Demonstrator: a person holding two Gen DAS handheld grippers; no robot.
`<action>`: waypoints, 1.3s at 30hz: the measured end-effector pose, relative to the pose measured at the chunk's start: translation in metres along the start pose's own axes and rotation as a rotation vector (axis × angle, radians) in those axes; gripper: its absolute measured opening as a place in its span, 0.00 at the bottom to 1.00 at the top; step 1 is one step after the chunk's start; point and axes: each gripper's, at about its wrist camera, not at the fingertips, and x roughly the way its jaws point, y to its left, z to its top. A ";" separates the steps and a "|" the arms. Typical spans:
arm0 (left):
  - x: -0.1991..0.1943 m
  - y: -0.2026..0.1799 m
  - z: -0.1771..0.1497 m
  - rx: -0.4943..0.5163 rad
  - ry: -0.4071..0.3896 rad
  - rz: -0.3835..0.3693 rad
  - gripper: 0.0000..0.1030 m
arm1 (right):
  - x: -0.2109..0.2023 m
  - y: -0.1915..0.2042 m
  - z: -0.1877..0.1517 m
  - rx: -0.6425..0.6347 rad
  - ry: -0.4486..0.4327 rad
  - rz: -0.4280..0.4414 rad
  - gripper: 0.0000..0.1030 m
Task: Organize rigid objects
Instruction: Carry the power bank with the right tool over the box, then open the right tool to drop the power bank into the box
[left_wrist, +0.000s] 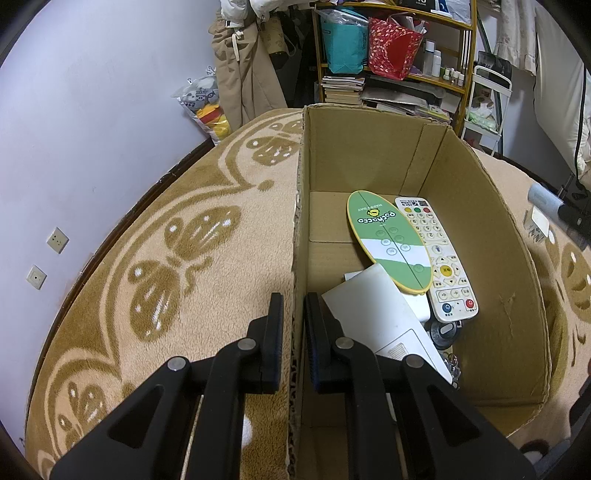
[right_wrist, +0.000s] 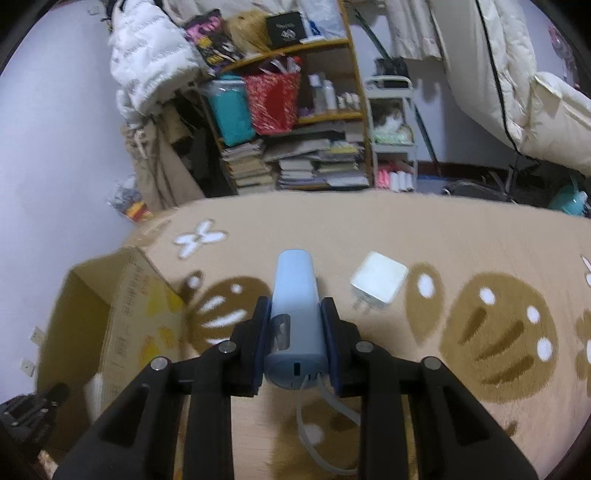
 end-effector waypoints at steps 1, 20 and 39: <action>0.000 0.000 0.000 -0.001 0.000 0.000 0.11 | -0.003 0.003 0.002 -0.006 -0.008 0.013 0.28; 0.001 0.000 -0.001 -0.002 0.001 -0.001 0.11 | -0.056 0.099 -0.003 -0.187 -0.060 0.287 0.28; 0.001 0.001 -0.001 -0.008 0.003 -0.009 0.11 | -0.018 0.155 -0.045 -0.350 0.086 0.329 0.28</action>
